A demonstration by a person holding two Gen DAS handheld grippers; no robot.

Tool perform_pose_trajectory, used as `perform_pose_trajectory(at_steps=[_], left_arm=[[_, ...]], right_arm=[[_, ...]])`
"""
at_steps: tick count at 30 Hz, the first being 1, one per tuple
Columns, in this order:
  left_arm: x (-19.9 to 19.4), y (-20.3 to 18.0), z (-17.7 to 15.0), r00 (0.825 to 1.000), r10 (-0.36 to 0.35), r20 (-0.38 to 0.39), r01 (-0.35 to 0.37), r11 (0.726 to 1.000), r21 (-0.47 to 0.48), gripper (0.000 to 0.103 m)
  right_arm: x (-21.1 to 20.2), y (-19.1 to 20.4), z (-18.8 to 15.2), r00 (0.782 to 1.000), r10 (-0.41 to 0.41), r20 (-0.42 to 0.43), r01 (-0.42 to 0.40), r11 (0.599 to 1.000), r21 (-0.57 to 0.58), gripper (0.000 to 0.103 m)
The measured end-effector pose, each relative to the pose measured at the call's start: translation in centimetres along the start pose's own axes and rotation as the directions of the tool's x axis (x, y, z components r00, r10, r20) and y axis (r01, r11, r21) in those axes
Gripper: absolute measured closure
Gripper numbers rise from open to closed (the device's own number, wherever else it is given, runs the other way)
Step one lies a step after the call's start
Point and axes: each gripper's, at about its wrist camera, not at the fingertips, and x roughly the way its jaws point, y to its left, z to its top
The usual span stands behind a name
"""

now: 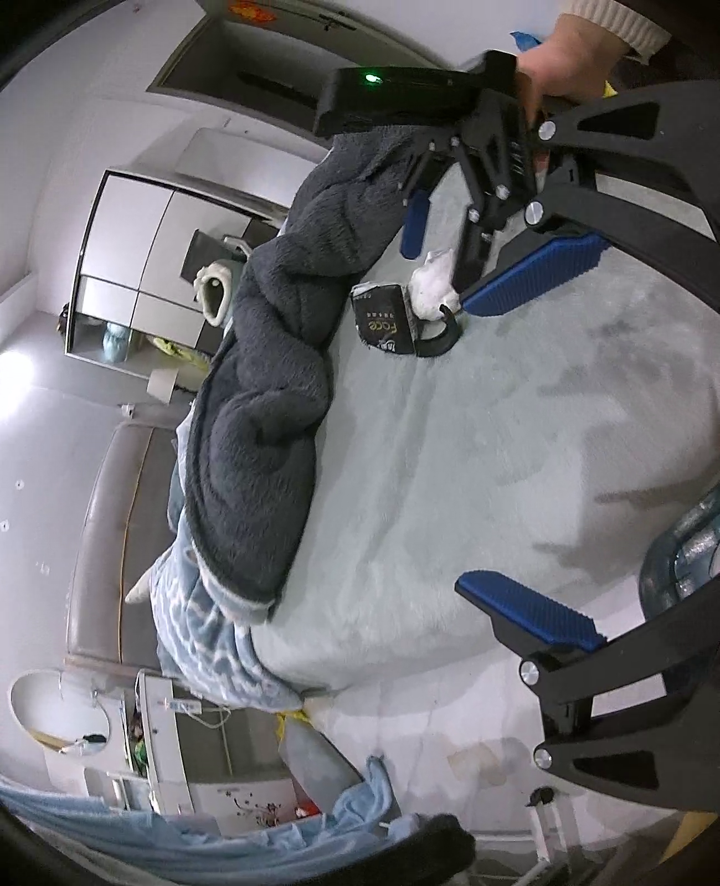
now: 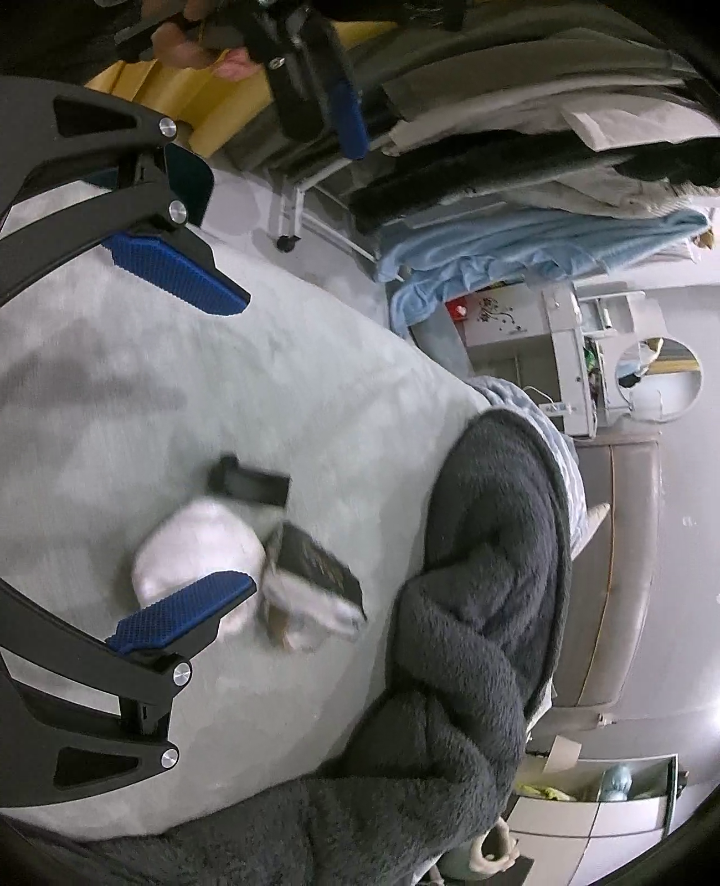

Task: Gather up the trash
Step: 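Move both tools back to the bed toward the black clip and tissue, then close the left tool on the black clip while the right tool grasps another white tissue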

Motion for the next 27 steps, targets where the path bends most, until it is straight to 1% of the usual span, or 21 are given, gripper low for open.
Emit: perform_pose_trajectory(at_steps=[7,10,16,20,21,23,27], left_arm=[[2.9,-0.2,0.4,0.999,-0.038,-0.021,0.037,0.999,-0.023,0.008],[4.0,-0.4,0.7,0.998,-0.057,-0.025,0.056,0.998,-0.031,0.008],[6.3,-0.9,1.4,0.995,-0.088,-0.041,0.087,0.995,-0.047,0.008],[7.7,-1.5,1.8,0.992,-0.112,-0.056,0.11,0.993,-0.036,0.009],[8.2,-1.7,1.9,0.991,-0.118,-0.062,0.117,0.993,-0.027,0.009],[8.7,-1.9,1.9,0.988,-0.133,-0.072,0.133,0.991,-0.016,0.009],[10.0,-2.4,1.8,0.982,-0.155,-0.106,0.155,0.988,-0.008,0.01]], right_arm=[[1.0,-3.3,-0.4,0.999,0.019,-0.03,-0.018,1.0,0.019,0.008],[1.4,-4.7,-0.6,0.997,0.06,-0.046,-0.058,0.998,0.037,0.008],[2.4,-6.2,-1.4,0.992,0.093,-0.083,-0.088,0.994,0.063,0.008],[2.7,-6.9,-1.7,0.989,0.114,-0.092,-0.107,0.991,0.078,0.009],[2.7,-7.0,-1.8,0.988,0.119,-0.094,-0.112,0.99,0.083,0.011],[2.8,-7.3,-2.0,0.985,0.136,-0.103,-0.127,0.988,0.089,0.024],[3.0,-7.8,-2.5,0.978,0.175,-0.113,-0.162,0.98,0.117,0.038]])
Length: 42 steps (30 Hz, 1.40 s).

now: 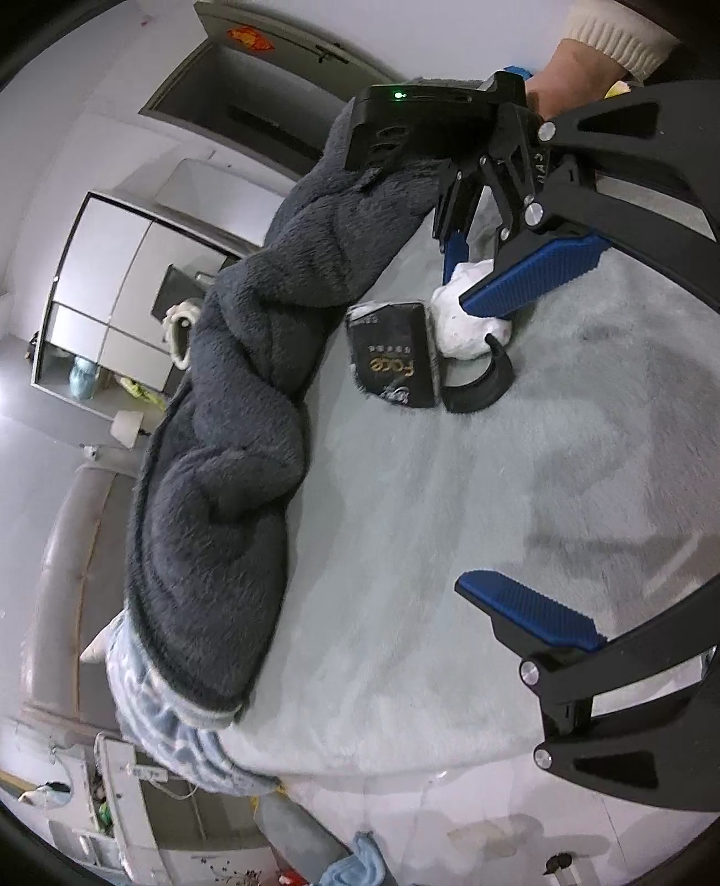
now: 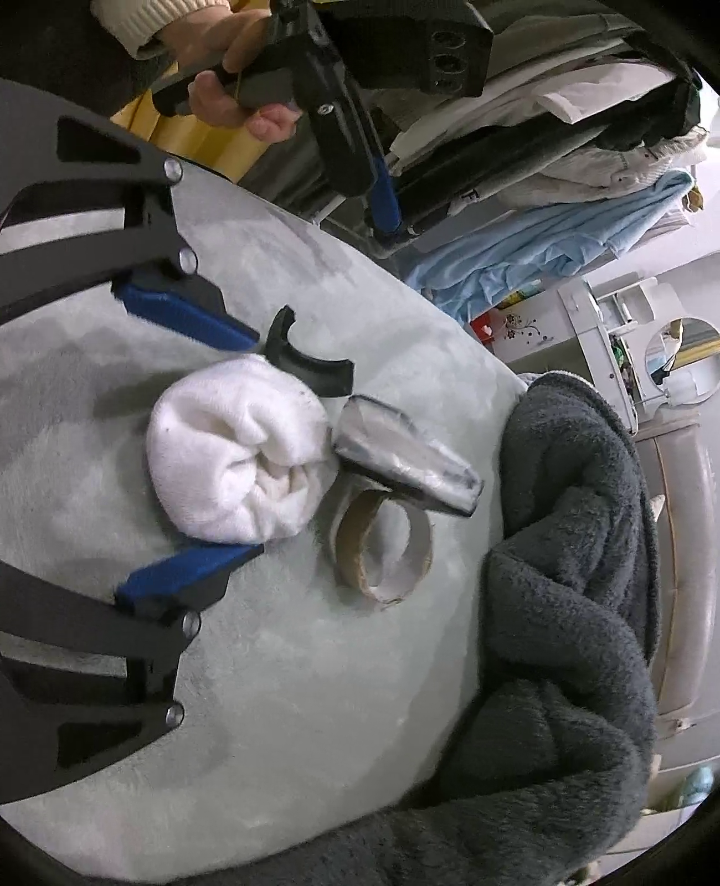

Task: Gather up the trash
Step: 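Close the left tool on the black clip while the right tool grasps another white tissue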

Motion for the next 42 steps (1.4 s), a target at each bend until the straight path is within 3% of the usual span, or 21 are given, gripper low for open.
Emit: perform_pose_trajectory(at_steps=[4,16,31,42], left_arm=[[1.2,-0.9,-0.3,0.999,-0.026,-0.034,0.027,0.999,0.03,0.012],[4.3,-3.2,-1.0,0.995,-0.035,-0.088,0.042,0.997,0.07,0.021],[7.8,-6.1,-1.7,0.986,0.081,-0.144,-0.058,0.986,0.158,0.046],[8.6,-5.6,-1.3,0.976,0.156,-0.152,-0.14,0.984,0.111,0.074]], right_arm=[[-0.4,-0.1,0.0,1.0,0.005,0.001,-0.005,1.0,-0.001,0.047],[-2.7,-1.9,-0.5,1.0,-0.011,0.027,0.01,1.0,0.018,0.049],[-5.3,-3.6,-1.6,0.998,-0.025,0.05,0.023,0.999,0.042,0.049],[-5.8,-2.5,-1.5,0.998,-0.031,0.052,0.029,0.999,0.034,0.049]])
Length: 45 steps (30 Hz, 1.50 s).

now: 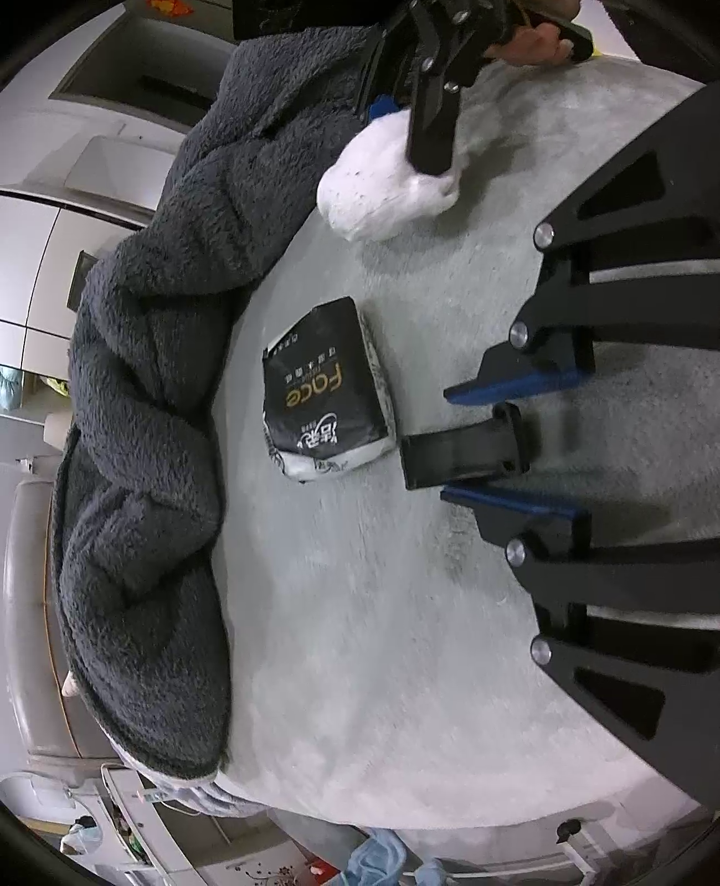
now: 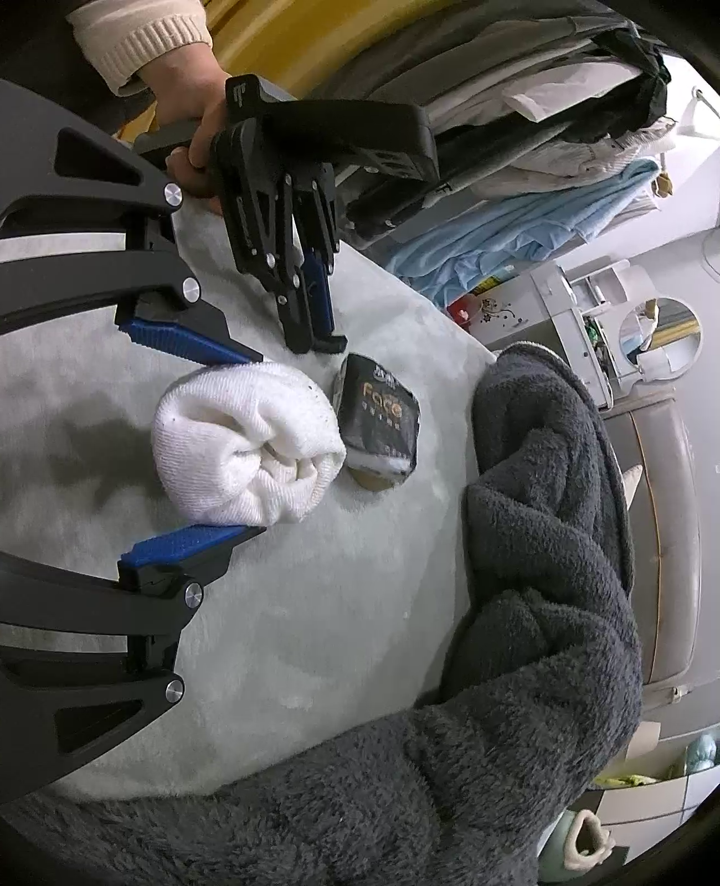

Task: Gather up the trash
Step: 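Close the left tool on the black clip while the right tool grasps another white tissue, then carry the clip and tissue over the teal bin and open both tools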

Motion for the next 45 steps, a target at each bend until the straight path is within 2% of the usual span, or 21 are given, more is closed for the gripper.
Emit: perform_pose_trajectory(at_steps=[4,12,20,29,38,45], left_arm=[[-0.4,-0.2,-0.2,1.0,0.013,0.012,-0.013,1.0,-0.009,0.082],[-2.3,-1.0,-0.7,0.999,-0.01,0.036,0.011,1.0,-0.011,0.082],[-5.6,-1.5,-2.1,0.999,0.018,0.046,-0.017,1.0,-0.012,0.082],[-9.0,-0.2,-4.8,0.997,0.064,0.043,-0.062,0.997,-0.042,0.082],[-11.9,1.4,-8.3,0.994,0.106,0.014,-0.104,0.989,-0.103,0.082],[-13.7,4.2,-10.8,0.989,0.145,-0.014,-0.145,0.975,-0.169,0.082]], right_arm=[[0.0,0.8,0.2,1.0,-0.009,-0.008,0.009,1.0,0.007,0.049],[-0.1,2.2,0.1,0.998,-0.057,-0.037,0.058,0.998,0.033,0.049],[-0.7,3.9,-0.6,0.996,-0.081,-0.041,0.084,0.993,0.082,0.049],[-1.5,7.7,-1.8,0.993,-0.108,-0.056,0.112,0.991,0.071,0.049],[-2.2,12.6,-2.5,0.994,-0.099,-0.041,0.101,0.994,0.042,0.049],[-2.2,16.3,-2.8,0.996,-0.083,-0.04,0.083,0.997,0.003,0.049]])
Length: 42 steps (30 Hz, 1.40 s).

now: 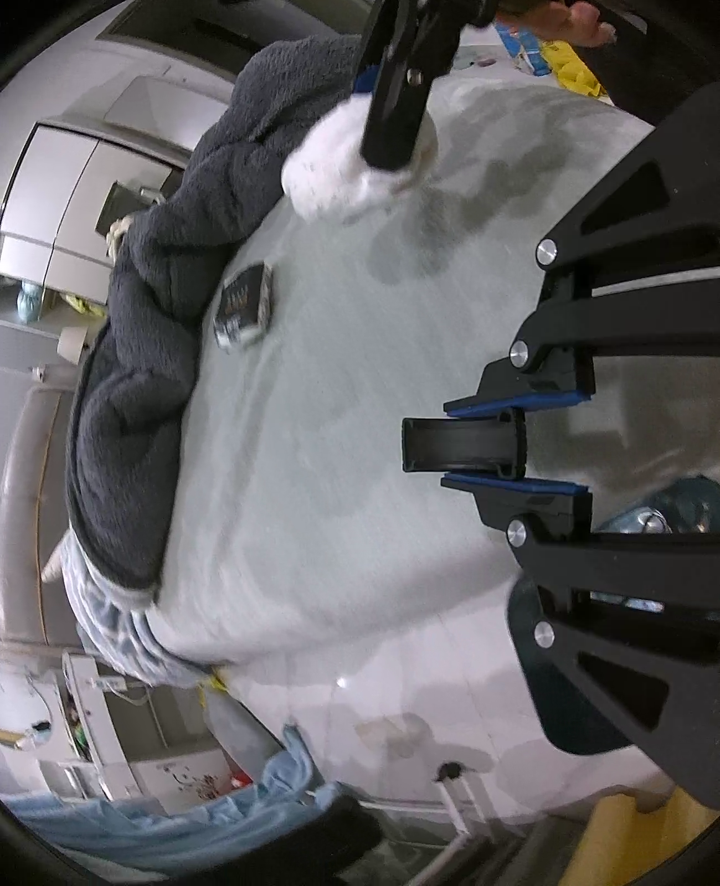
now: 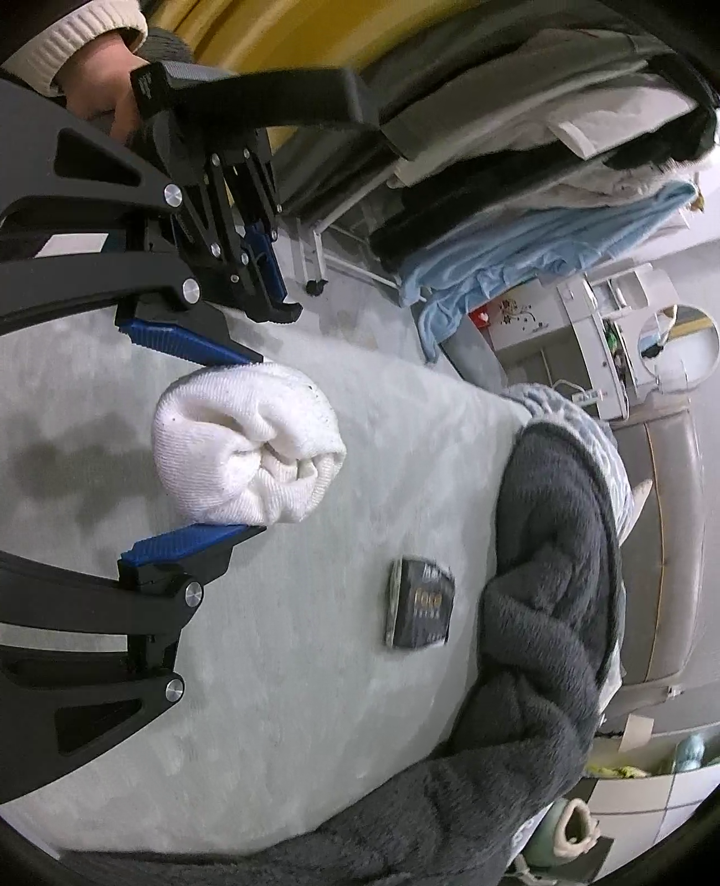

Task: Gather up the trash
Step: 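Carry the clip and tissue over the teal bin and open both tools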

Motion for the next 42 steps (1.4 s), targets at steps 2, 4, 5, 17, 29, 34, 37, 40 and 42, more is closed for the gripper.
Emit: perform_pose_trajectory(at_steps=[2,4,5,17,29,34,37,40,42], left_arm=[[-0.2,1.2,-0.6,1.0,0.017,-0.013,-0.017,1.0,-0.023,0.082],[-0.3,2.5,-1.2,0.999,0.036,-0.034,-0.037,0.998,-0.044,0.082],[-0.3,3.0,-1.4,0.998,0.044,-0.044,-0.046,0.998,-0.051,0.082],[0.0,9.2,-4.9,0.978,0.114,-0.175,-0.137,0.982,-0.129,0.082],[0.7,14.6,-8.5,0.949,0.102,-0.298,-0.168,0.964,-0.205,0.082],[1.7,16.3,-9.8,0.93,0.061,-0.363,-0.16,0.955,-0.25,0.082],[2.1,16.5,-10.7,0.917,0.029,-0.399,-0.139,0.958,-0.251,0.082],[2.3,16.9,-11.3,0.904,0.01,-0.428,-0.13,0.959,-0.252,0.082],[2.3,17.2,-11.7,0.9,-0.003,-0.437,-0.125,0.956,-0.266,0.079]], right_arm=[[0.0,1.3,0.0,1.0,0.006,0.001,-0.006,1.0,-0.017,0.049],[-0.1,2.4,0.0,1.0,0.013,0.005,-0.013,0.999,-0.03,0.049],[-0.1,3.0,0.0,1.0,0.018,0.007,-0.017,0.999,-0.035,0.049],[1.2,9.2,1.0,0.995,0.095,0.013,-0.093,0.992,-0.089,0.049],[5.4,14.9,1.7,0.987,0.153,-0.045,-0.158,0.976,-0.152,0.049],[7.4,16.4,1.7,0.985,0.154,-0.083,-0.166,0.973,-0.163,0.049],[8.8,17.2,1.5,0.982,0.15,-0.116,-0.168,0.972,-0.166,0.049],[9.9,17.6,1.1,0.98,0.137,-0.143,-0.161,0.971,-0.174,0.049],[10.8,18.0,0.9,0.979,0.13,-0.159,-0.157,0.972,-0.175,0.049]])
